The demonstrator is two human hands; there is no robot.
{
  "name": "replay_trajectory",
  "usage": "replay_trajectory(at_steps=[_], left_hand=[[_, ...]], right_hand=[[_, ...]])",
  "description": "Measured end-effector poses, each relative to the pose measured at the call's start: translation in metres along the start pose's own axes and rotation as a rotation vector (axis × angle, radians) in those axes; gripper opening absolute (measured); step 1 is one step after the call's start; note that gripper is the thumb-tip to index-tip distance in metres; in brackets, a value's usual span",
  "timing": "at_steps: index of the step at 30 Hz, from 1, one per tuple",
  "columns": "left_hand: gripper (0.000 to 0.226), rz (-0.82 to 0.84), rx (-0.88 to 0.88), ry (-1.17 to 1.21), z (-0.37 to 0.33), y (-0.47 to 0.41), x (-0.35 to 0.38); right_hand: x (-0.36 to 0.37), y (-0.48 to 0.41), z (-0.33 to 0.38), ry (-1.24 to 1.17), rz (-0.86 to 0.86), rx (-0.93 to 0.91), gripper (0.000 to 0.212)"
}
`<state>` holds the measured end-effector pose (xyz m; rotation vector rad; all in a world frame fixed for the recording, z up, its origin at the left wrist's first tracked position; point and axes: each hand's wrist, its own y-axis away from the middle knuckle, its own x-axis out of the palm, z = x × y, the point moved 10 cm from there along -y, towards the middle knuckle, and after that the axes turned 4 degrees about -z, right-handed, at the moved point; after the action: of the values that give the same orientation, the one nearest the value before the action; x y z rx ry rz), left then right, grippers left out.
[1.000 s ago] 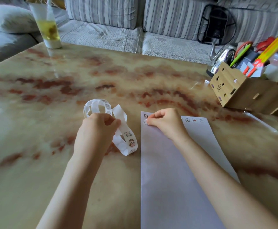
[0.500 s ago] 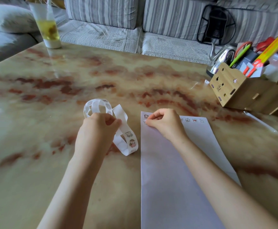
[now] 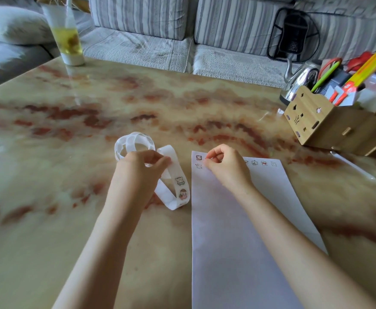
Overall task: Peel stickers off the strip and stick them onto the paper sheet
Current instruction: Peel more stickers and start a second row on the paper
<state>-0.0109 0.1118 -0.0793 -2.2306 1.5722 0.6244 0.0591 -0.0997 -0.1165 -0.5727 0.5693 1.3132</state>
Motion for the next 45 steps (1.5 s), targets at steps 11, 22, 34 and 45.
replay_trajectory(at_steps=[11, 22, 34, 45], left_hand=[[0.012, -0.030, 0.045, 0.212, -0.006, -0.005, -0.003], [0.029, 0.151, -0.082, 0.469, -0.009, 0.005, 0.013], [0.017, 0.147, 0.024, 0.391, -0.013, 0.005, 0.011], [0.017, 0.164, 0.017, 0.341, -0.009, 0.005, 0.017]], right_hand=[[-0.012, 0.064, 0.076, -0.399, 0.310, -0.280, 0.004], [-0.020, 0.063, 0.077, -0.481, 0.186, -0.296, 0.014], [-0.021, 0.065, 0.083, -0.442, 0.135, -0.378, 0.008], [-0.021, 0.066, 0.079, -0.246, 0.086, -0.433, 0.004]])
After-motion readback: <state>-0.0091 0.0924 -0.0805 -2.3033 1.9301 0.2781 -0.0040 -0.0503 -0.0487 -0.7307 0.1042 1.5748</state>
